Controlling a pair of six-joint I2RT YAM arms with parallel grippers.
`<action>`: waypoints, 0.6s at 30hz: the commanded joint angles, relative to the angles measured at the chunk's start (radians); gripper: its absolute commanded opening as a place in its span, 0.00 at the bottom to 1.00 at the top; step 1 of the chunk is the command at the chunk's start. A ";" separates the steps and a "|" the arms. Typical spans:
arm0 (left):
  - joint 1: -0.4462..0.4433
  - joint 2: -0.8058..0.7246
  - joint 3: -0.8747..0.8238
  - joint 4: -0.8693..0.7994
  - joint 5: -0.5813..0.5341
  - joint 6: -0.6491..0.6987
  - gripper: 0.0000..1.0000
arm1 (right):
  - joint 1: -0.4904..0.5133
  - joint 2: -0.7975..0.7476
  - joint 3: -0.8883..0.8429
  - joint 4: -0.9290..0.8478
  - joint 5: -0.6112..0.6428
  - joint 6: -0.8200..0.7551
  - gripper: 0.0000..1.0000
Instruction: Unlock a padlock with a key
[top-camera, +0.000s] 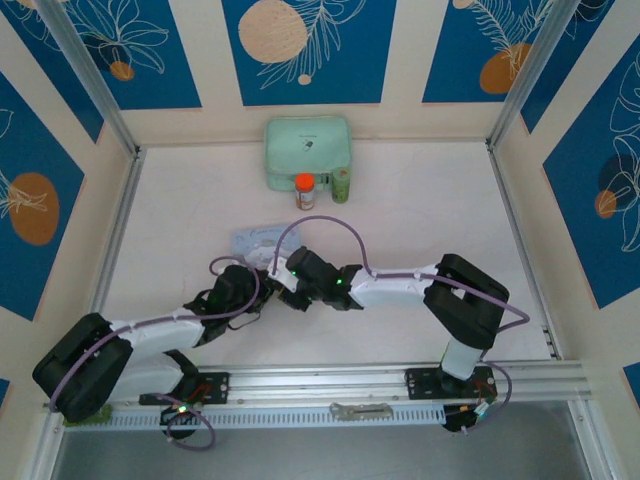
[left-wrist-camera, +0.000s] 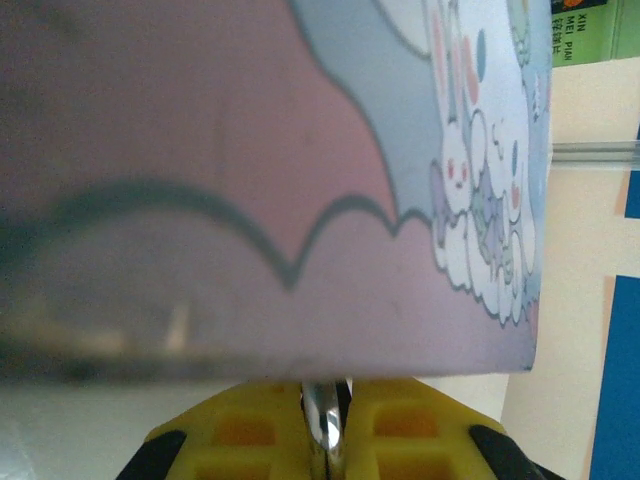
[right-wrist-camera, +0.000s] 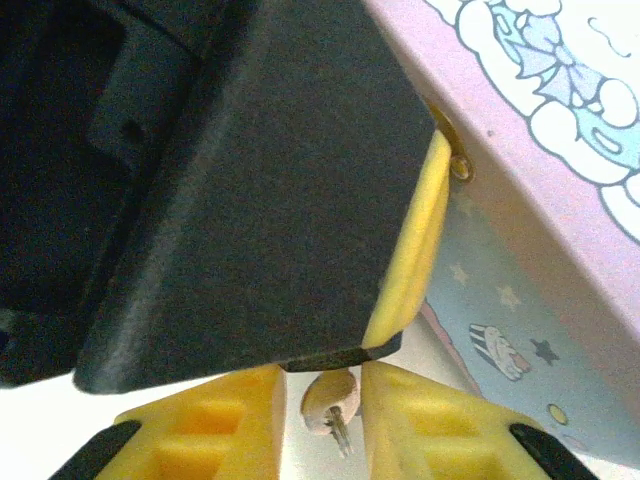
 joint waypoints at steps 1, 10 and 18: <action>-0.005 -0.001 0.033 0.152 0.075 -0.033 0.00 | 0.013 0.035 -0.017 0.067 0.031 -0.009 0.14; 0.001 -0.003 0.032 0.177 0.115 -0.036 0.00 | -0.077 -0.010 -0.046 0.098 -0.160 0.062 0.00; 0.006 -0.030 0.038 0.133 0.117 -0.039 0.00 | -0.222 -0.037 -0.054 0.093 -0.479 0.139 0.00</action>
